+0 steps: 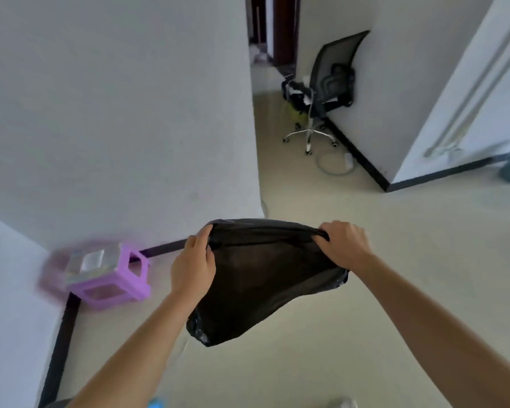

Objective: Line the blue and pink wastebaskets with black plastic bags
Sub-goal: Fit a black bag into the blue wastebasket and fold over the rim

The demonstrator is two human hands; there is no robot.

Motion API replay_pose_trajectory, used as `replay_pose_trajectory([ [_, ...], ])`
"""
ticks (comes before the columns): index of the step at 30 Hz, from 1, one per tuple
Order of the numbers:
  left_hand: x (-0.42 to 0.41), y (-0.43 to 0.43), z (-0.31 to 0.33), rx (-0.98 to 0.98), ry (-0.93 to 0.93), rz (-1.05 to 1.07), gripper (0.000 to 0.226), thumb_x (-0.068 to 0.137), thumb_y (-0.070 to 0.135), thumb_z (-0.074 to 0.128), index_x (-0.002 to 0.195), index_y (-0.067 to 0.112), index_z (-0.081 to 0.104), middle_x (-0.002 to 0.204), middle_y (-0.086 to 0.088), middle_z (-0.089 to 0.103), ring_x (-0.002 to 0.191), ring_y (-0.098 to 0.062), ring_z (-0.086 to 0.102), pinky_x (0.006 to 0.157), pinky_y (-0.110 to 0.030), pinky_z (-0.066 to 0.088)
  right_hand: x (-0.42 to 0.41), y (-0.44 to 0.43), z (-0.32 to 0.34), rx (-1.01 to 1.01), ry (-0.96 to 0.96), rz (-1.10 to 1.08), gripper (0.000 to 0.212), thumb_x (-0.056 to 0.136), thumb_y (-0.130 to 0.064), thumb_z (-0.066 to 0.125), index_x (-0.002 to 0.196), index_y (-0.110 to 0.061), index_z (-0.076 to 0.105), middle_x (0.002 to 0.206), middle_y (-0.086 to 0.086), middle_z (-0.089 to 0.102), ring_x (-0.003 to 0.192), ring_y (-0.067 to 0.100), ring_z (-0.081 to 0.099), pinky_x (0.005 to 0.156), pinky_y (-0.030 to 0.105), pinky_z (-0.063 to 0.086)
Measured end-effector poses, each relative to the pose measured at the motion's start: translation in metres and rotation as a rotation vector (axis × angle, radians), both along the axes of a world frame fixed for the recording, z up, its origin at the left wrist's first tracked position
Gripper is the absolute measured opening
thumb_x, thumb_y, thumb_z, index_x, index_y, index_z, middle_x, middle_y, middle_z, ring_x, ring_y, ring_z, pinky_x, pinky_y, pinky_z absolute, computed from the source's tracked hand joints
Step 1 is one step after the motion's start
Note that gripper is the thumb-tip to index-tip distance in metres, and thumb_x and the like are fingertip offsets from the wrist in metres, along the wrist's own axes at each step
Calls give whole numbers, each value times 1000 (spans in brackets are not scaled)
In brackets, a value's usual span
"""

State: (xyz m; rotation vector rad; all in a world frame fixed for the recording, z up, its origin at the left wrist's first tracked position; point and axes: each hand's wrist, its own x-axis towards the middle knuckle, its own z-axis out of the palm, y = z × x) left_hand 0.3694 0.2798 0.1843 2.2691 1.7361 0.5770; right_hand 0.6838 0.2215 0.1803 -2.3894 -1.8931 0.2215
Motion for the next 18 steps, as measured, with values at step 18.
replay_pose_trajectory([
  [18, 676, -21, -5, 101, -92, -803, 21, 92, 10, 56, 109, 18, 67, 93, -2, 61, 60, -17, 56, 52, -22, 34, 551, -225, 4, 136, 10, -770, 31, 95, -39, 51, 122, -28, 64, 111, 0, 64, 95, 28, 65, 69, 31, 39],
])
